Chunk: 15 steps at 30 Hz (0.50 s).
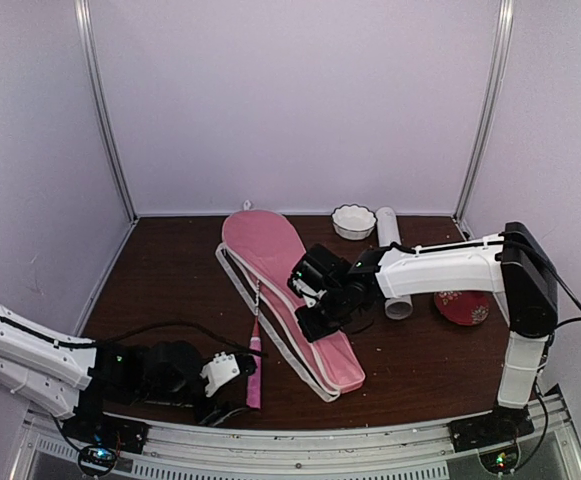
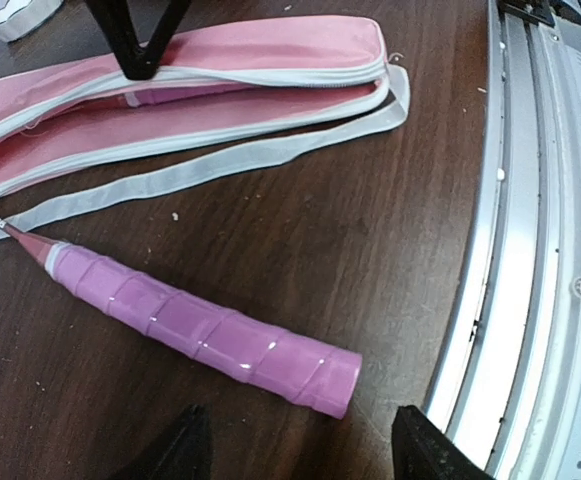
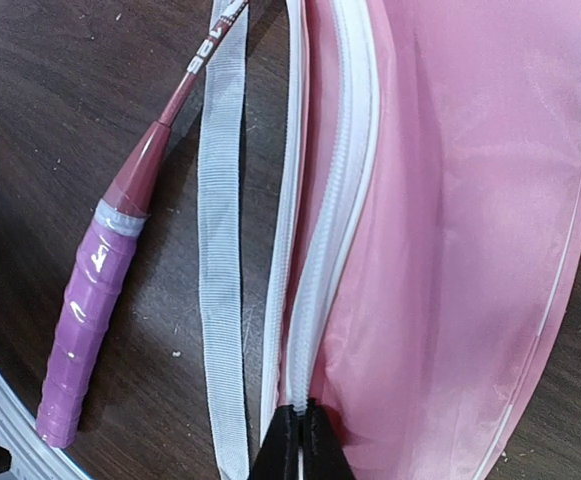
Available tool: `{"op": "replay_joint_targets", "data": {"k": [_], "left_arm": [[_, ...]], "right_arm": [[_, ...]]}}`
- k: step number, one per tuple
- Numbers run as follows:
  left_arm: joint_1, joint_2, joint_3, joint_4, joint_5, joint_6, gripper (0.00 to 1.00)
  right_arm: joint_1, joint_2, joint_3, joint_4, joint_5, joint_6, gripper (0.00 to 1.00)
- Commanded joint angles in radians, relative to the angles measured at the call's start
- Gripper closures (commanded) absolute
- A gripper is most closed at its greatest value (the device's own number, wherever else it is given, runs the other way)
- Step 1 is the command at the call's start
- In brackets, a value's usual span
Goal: Pack up the badminton gear
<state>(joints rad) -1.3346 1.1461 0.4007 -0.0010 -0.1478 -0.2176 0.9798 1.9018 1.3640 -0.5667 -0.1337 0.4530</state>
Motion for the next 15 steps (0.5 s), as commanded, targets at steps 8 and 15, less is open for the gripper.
{"op": "replay_joint_targets", "data": {"k": [8,15], "left_arm": [[-0.019,0.155,0.052,0.005,0.041,0.053,0.43],[-0.02,0.194,0.05,0.105,-0.042,0.094,0.6]], "right_arm": [[-0.013,-0.045,-0.035,0.073,-0.037,-0.009,1.0],[-0.014,-0.055,-0.057,0.106,-0.077,0.006,1.0]]}}
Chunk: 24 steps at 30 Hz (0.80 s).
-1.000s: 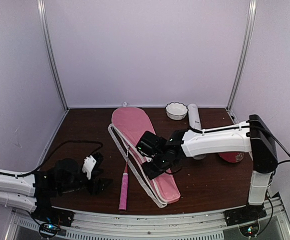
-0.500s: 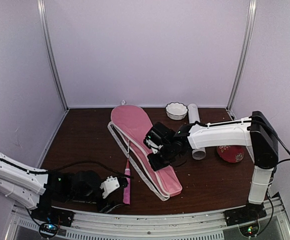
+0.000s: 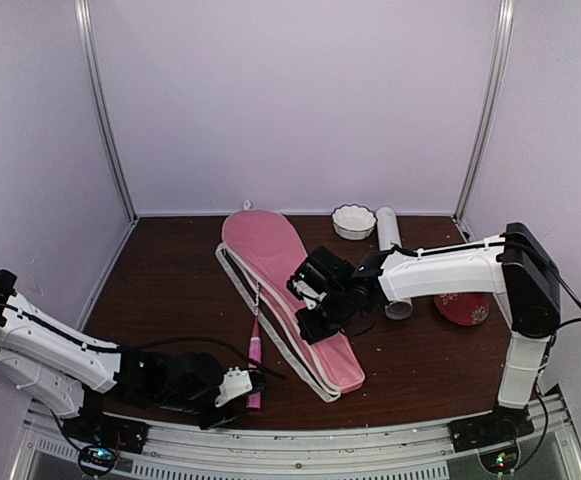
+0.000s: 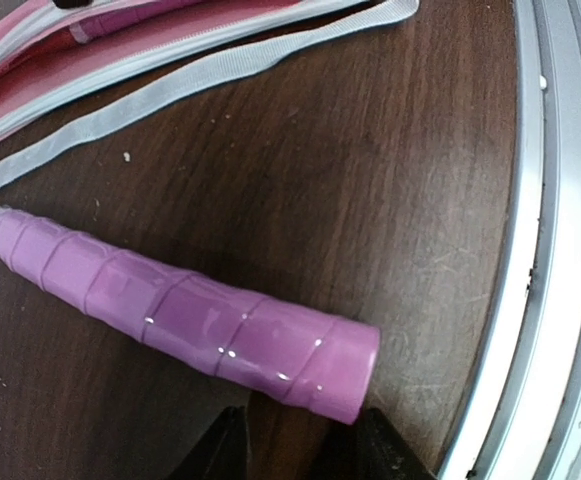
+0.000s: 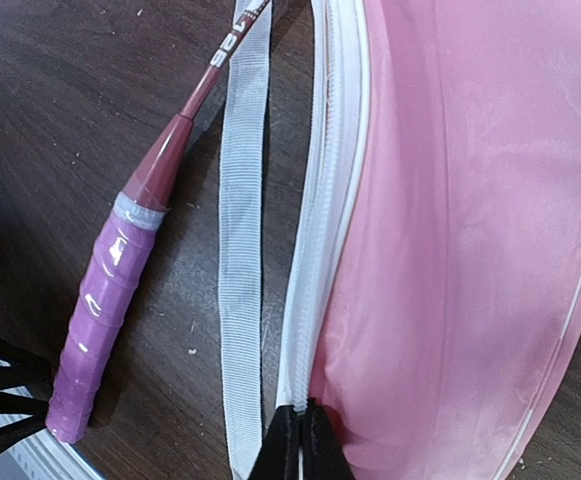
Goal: Pack up the badminton gear
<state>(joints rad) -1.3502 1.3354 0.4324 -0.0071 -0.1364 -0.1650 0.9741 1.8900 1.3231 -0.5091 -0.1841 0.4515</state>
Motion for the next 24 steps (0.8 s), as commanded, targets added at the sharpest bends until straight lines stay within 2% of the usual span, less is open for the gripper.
{"op": "replay_joint_targets", "data": {"k": [1,11,24], "left_arm": [[-0.004,0.012,0.019,0.138,-0.062,0.057,0.62],[-0.004,0.117,0.081,0.362,-0.142,0.138,0.72],[0.004,0.301,0.188,0.575,-0.204,0.179,0.73]], "right_arm": [[-0.009,-0.044,-0.019,0.053,-0.033,0.01,1.0],[-0.003,-0.072,-0.066,0.149,-0.123,0.086,1.0],[0.037,-0.089,-0.089,0.207,-0.137,0.184,1.0]]}}
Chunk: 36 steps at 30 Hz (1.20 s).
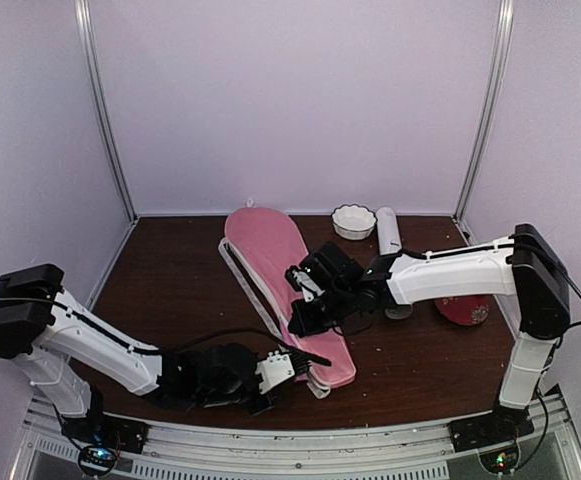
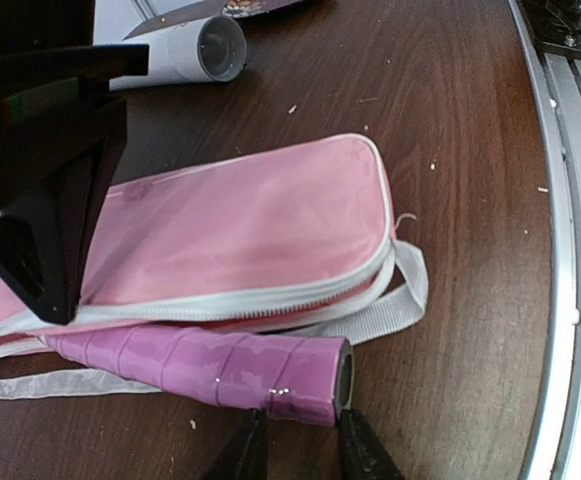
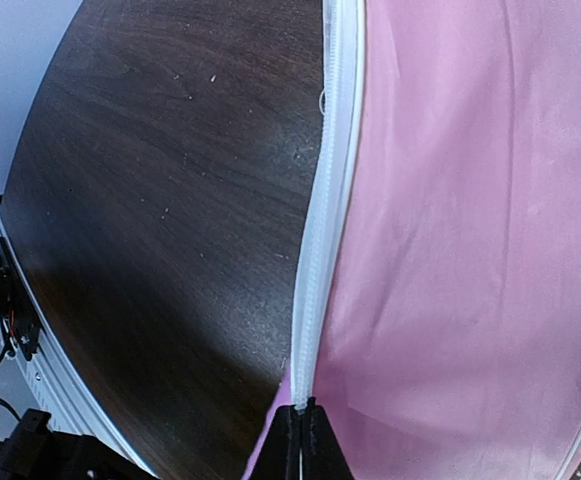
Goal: Pack up the badminton gear
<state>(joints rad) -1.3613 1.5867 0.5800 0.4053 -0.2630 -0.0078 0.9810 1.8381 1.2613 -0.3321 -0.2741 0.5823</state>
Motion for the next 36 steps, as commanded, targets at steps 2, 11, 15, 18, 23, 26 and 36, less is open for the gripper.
{"op": "replay_joint_targets", "data": {"k": [2,11,15,18,23,26,36], "left_arm": [[0.021,0.077,0.043,0.204,-0.079,0.02,0.74],[0.038,0.213,0.061,0.32,-0.093,0.046,0.76],[0.039,0.22,0.058,0.343,-0.098,0.062,0.76],[0.039,0.201,0.057,0.346,-0.104,0.064,0.76],[0.039,0.226,0.059,0.352,-0.102,0.063,0.76],[0.039,0.228,0.042,0.354,-0.103,0.058,0.76],[0.039,0.232,0.051,0.31,-0.099,0.087,0.76]], "right_arm": [[0.041,-0.033,-0.038,0.048,-0.05,0.07,1.0],[0.067,-0.045,-0.071,0.1,-0.043,0.139,1.0],[0.067,-0.067,-0.095,0.125,-0.051,0.162,1.0],[0.067,-0.066,-0.115,0.158,-0.072,0.18,1.0],[0.067,-0.048,-0.135,0.162,-0.09,0.175,1.0],[0.067,-0.065,-0.132,0.114,-0.072,0.141,0.91],[0.005,-0.226,-0.124,-0.048,-0.023,0.015,0.76]]}}
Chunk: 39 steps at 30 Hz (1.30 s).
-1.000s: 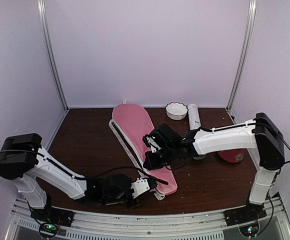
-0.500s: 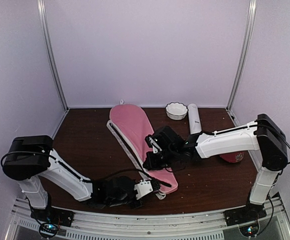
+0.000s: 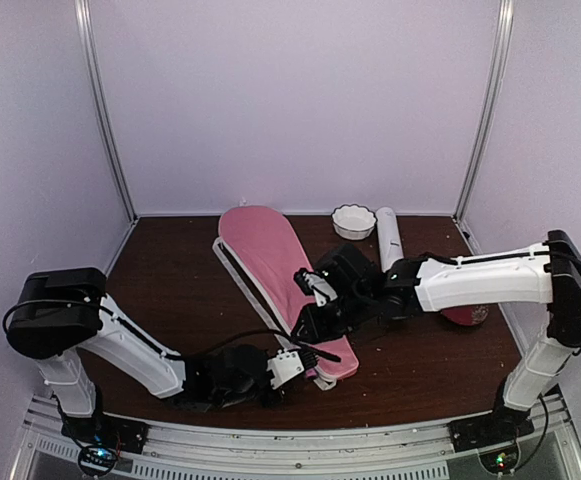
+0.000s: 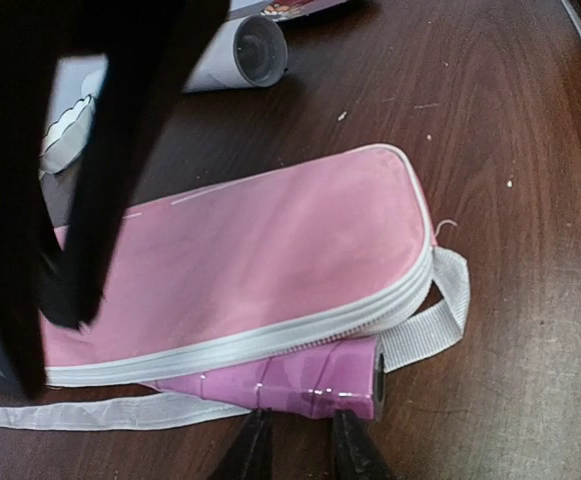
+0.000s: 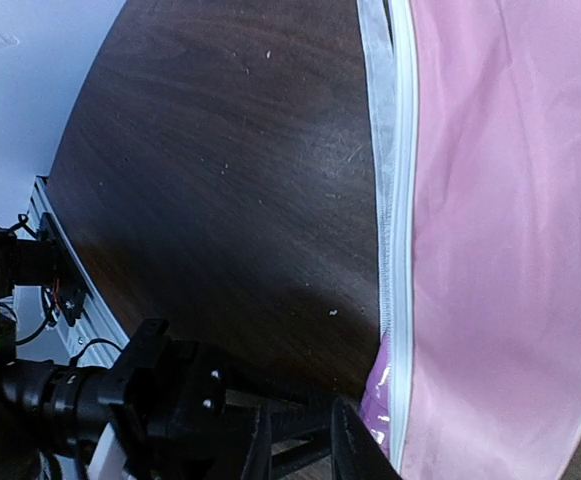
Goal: Pack up the badminton gear
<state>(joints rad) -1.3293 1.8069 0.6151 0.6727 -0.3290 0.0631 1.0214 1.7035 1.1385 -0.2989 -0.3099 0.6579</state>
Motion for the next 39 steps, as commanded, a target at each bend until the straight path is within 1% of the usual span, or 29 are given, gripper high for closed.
{"op": "replay_joint_targets", "data": {"k": [1,5,6,8,10,17,22,29,35,39], "left_arm": [[0.007,0.015,0.018,0.04,-0.033,0.02,0.76],[0.007,0.003,0.02,0.023,-0.02,0.027,0.76],[0.007,-0.005,0.023,0.005,-0.004,0.029,0.74],[0.005,-0.025,0.025,-0.034,0.038,0.037,0.66],[0.0,-0.039,0.016,-0.05,0.051,0.041,0.63],[-0.001,-0.028,0.015,-0.056,0.069,0.049,0.62],[-0.001,0.001,0.044,-0.059,0.057,0.053,0.62],[0.0,0.031,0.07,-0.051,0.02,0.044,0.68],[0.001,0.058,0.095,-0.048,-0.02,0.034,0.75],[0.005,0.06,0.103,-0.028,-0.046,0.029,0.77]], "right_arm": [[-0.052,-0.102,-0.011,-0.098,0.036,-0.068,0.77],[-0.115,-0.1,-0.025,-0.202,0.144,-0.125,0.79],[-0.123,-0.091,-0.024,-0.223,0.178,-0.139,0.79],[-0.135,-0.072,-0.024,-0.247,0.214,-0.16,0.8],[-0.145,-0.059,-0.036,-0.237,0.212,-0.17,0.8],[-0.186,-0.008,-0.095,-0.159,0.14,-0.169,0.78],[-0.219,0.017,-0.137,-0.09,0.061,-0.147,0.78],[-0.22,0.057,-0.19,0.0,-0.037,-0.119,0.85],[-0.215,0.059,-0.235,0.046,-0.068,-0.102,0.93],[-0.204,0.064,-0.244,0.053,-0.074,-0.104,0.96]]}}
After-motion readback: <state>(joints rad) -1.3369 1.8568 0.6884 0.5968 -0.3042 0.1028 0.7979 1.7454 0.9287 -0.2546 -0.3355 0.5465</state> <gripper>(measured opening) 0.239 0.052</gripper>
